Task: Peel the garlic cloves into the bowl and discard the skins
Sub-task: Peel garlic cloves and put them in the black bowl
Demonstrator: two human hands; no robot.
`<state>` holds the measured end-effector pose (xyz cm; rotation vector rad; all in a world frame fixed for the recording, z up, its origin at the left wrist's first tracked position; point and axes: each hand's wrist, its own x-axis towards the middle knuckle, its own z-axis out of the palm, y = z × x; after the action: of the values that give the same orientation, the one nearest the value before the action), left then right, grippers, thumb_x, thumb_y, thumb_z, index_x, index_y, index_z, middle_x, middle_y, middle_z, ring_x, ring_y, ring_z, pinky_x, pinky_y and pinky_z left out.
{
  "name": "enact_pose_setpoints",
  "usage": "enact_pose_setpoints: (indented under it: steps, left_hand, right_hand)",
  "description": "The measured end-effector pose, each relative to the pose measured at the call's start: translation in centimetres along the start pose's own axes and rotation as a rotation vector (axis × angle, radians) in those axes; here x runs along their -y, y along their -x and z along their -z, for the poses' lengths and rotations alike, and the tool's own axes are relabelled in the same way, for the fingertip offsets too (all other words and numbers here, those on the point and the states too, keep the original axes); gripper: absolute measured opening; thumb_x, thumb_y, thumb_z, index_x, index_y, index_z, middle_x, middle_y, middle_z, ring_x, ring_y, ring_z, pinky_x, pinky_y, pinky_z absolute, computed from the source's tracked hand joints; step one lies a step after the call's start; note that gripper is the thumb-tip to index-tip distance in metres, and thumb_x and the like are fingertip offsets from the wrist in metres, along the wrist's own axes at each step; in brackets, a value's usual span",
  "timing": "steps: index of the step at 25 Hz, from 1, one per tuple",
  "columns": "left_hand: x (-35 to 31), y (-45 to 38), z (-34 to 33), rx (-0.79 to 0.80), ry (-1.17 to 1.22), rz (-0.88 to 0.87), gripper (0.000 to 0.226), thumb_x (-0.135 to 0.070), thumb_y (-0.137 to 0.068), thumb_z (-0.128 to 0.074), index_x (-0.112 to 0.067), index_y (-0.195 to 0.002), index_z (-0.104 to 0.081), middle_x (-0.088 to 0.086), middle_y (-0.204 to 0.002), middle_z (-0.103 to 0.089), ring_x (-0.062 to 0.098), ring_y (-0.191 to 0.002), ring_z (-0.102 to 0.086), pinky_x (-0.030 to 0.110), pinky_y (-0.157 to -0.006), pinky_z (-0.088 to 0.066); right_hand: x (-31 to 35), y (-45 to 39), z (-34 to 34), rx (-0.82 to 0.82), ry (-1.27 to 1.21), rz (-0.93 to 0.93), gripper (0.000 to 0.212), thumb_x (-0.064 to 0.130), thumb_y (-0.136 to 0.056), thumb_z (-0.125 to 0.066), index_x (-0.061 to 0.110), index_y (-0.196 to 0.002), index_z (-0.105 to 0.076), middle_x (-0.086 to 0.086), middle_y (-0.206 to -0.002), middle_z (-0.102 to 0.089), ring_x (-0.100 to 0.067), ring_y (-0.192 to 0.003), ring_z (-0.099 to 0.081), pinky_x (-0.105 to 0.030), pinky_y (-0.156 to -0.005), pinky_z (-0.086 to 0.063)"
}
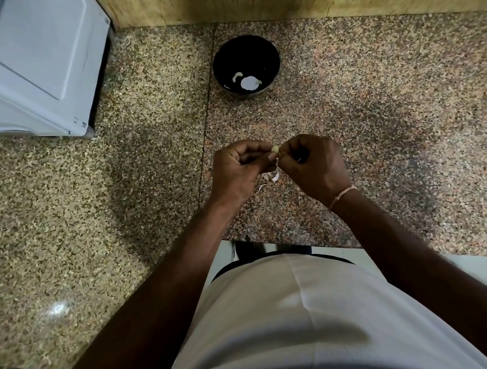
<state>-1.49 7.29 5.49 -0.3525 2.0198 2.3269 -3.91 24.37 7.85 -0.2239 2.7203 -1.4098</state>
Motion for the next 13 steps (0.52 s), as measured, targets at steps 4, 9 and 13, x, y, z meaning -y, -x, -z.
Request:
enact_pose_setpoints:
  steps: [4, 9, 13]
  left_hand:
    - [0.05, 0.20, 0.23, 0.008, -0.045, -0.016, 0.019, -0.003, -0.083, -0.085, -0.017, -0.096, -0.081, 0.013, -0.094, -0.080, 0.036, -0.088, -0.079, 0.052, -0.079, -0.065]
    - [0.10, 0.39, 0.24, 0.032, -0.012, -0.018, 0.023, -0.002, -0.084, -0.084, -0.023, -0.094, -0.083, 0.012, -0.094, -0.081, 0.034, -0.089, -0.079, 0.048, -0.078, -0.066]
    - [0.55, 0.52, 0.64, 0.049, 0.079, 0.043, 0.022, 0.003, -0.085, -0.080, -0.016, -0.097, -0.083, 0.016, -0.099, -0.080, 0.034, -0.093, -0.078, 0.043, -0.079, -0.066]
  right_hand:
    - [0.02, 0.00, 0.14, 0.016, 0.034, 0.029, 0.014, 0.032, -0.087, -0.074, 0.020, -0.080, -0.073, 0.016, -0.063, -0.063, 0.004, -0.053, -0.058, -0.008, -0.049, -0.037]
    - [-0.19, -0.03, 0.02, 0.049, 0.064, 0.038, 0.013, 0.025, -0.089, -0.072, 0.015, -0.081, -0.069, 0.007, -0.064, -0.064, -0.007, -0.053, -0.056, -0.021, -0.049, -0.040]
    - [-0.31, 0.16, -0.06, 0.135, 0.046, 0.037, 0.012, 0.024, -0.092, -0.067, 0.017, -0.083, -0.063, 0.009, -0.065, -0.060, -0.005, -0.053, -0.050, -0.022, -0.049, -0.038]
